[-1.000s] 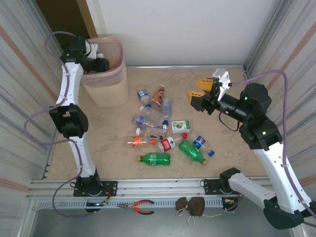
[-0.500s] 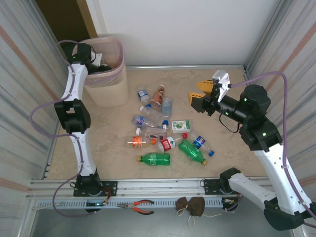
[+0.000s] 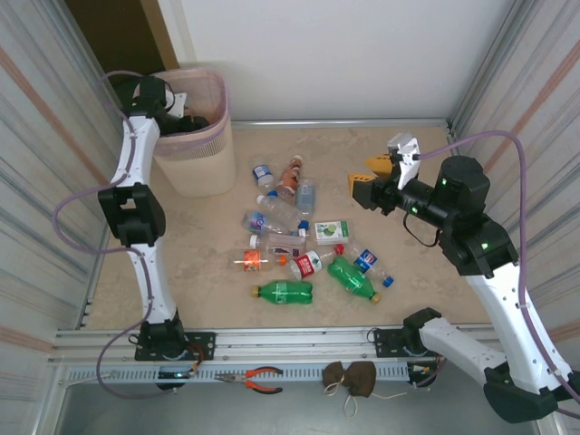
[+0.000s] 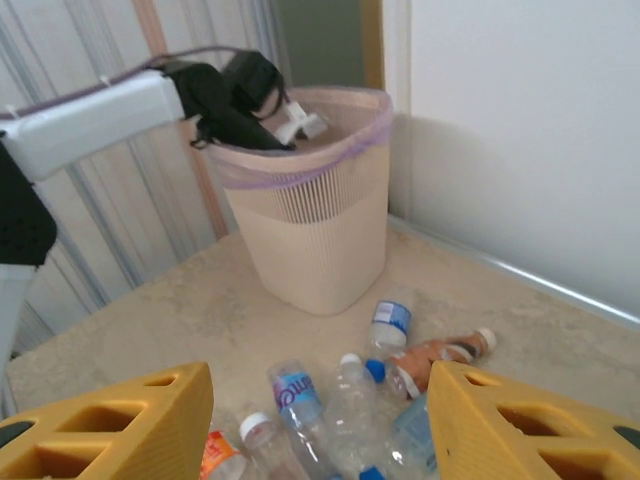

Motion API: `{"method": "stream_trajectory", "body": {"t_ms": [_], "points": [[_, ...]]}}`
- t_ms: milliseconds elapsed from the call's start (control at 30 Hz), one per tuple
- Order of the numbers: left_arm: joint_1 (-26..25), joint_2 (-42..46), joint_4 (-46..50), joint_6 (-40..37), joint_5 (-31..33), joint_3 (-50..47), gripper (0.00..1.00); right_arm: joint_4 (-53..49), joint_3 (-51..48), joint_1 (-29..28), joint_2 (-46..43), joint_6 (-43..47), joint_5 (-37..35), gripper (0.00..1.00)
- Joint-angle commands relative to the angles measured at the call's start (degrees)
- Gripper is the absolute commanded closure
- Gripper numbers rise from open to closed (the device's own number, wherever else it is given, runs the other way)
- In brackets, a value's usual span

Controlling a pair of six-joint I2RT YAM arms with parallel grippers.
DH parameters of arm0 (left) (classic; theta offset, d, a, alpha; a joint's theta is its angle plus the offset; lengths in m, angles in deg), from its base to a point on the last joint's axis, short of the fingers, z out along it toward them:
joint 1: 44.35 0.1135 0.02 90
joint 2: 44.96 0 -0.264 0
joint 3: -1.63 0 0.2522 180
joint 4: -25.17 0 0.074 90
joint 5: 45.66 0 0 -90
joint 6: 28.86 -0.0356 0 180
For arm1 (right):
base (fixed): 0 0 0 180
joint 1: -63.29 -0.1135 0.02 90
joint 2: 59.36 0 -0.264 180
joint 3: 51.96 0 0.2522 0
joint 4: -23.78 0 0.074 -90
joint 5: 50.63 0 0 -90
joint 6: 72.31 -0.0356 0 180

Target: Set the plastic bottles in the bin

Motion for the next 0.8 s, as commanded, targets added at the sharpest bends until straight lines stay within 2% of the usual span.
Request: {"method": "stream_trajectory", "body": {"t_ms": [0, 467, 767], "points": [[0.1, 5.2, -1.1, 1.4, -3.1, 1.2, 0.20, -4.2, -0.3, 0.6, 0.3, 1.1, -2.4, 0.43], [0.1, 14.4, -1.3, 2.8, -8.9, 1.2, 0.21, -18.7, -5.7, 1.6, 2.8, -0.9, -8.0, 0.42], [0.0, 24.4, -4.8, 3.6, -13.4, -8.1, 0.21, -23.0, -13.7, 2.1, 5.7, -2.5, -11.2, 0.42]]}}
